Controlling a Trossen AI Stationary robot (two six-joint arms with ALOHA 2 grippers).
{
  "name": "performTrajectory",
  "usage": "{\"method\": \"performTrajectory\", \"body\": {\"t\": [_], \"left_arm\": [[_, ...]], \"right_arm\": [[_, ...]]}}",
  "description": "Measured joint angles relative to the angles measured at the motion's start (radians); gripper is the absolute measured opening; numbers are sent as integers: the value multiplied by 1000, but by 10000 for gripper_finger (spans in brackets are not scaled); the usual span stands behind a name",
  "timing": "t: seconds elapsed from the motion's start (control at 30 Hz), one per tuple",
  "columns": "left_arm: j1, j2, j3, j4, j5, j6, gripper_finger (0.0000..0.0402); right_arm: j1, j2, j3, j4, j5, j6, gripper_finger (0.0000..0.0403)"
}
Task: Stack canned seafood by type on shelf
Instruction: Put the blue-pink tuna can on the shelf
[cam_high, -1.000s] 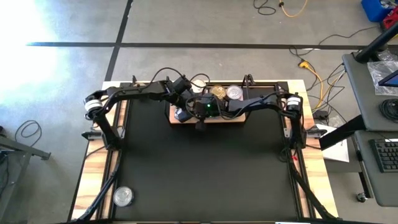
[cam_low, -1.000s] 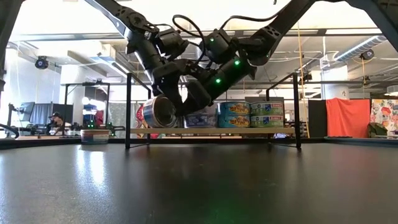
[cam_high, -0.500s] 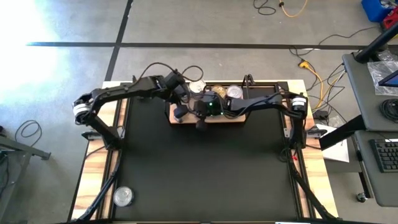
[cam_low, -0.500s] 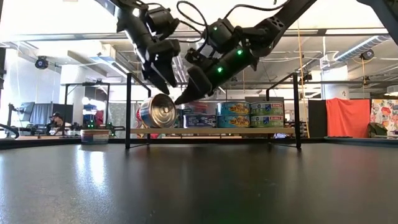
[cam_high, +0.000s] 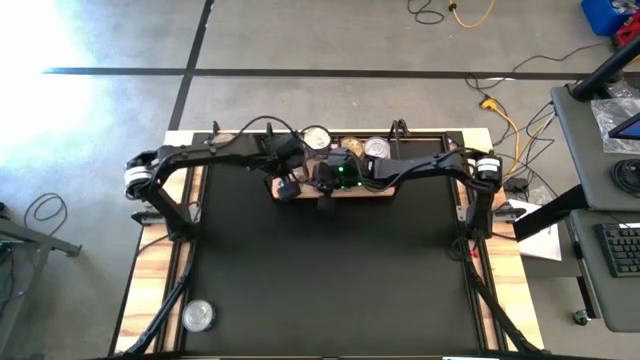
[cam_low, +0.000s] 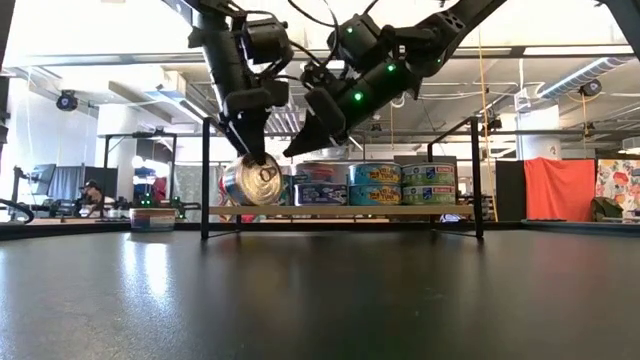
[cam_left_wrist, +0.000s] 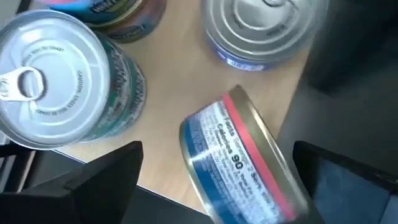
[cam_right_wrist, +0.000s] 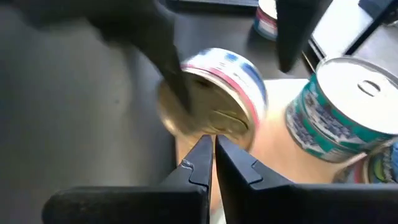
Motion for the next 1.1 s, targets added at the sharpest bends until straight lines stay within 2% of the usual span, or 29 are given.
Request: {"method": "performTrajectory", "body": {"t": [0.2, 0.33, 0.47, 0.7, 0.97, 1.1], "left_arm": [[1, 36, 4, -10, -21, -33, 395], [1, 52, 10, -35, -15, -37, 366], [2, 54, 25, -63, -1, -41, 305], [3, 53, 71, -80, 30, -149, 168], [-1, -2, 79, -67, 27, -296, 168], [-3, -34, 84, -66, 16, -428, 168]], "right_arm": [[34, -25, 0, -15, -2, 13, 13], [52, -48, 0, -15, -2, 18, 13], [55, -62, 0, -11, -2, 28, 13], [53, -72, 0, -24, 12, 59, 13], [56, -156, 0, -80, 51, 53, 13], [55, -210, 0, -127, 55, 42, 13]]}}
